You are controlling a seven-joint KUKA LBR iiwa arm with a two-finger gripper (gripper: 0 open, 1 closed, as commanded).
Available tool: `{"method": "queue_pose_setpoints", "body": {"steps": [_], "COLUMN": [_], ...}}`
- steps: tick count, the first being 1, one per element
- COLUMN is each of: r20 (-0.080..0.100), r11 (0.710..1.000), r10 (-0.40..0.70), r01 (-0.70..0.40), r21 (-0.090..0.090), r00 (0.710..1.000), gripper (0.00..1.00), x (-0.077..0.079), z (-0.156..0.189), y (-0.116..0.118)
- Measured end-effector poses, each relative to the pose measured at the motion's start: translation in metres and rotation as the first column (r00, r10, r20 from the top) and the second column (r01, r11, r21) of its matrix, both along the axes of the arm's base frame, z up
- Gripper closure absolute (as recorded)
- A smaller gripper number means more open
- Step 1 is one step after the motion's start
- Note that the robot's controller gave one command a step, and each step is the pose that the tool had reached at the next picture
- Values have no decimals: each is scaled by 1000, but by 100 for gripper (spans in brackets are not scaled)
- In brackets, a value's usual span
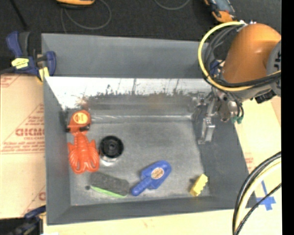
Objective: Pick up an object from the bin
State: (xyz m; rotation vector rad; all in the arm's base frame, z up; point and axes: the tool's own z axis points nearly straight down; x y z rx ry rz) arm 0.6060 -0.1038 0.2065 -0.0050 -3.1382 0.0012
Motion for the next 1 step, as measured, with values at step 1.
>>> {"method": "queue_pose_setpoints", "body": {"steps": [1], "r20": [8], "r11": [1000], "r10": [2], "r01": [-2], "r21": [-1], "r00": [1000], "gripper": [0], "x": [2], "z": [5], "y": [0]}}
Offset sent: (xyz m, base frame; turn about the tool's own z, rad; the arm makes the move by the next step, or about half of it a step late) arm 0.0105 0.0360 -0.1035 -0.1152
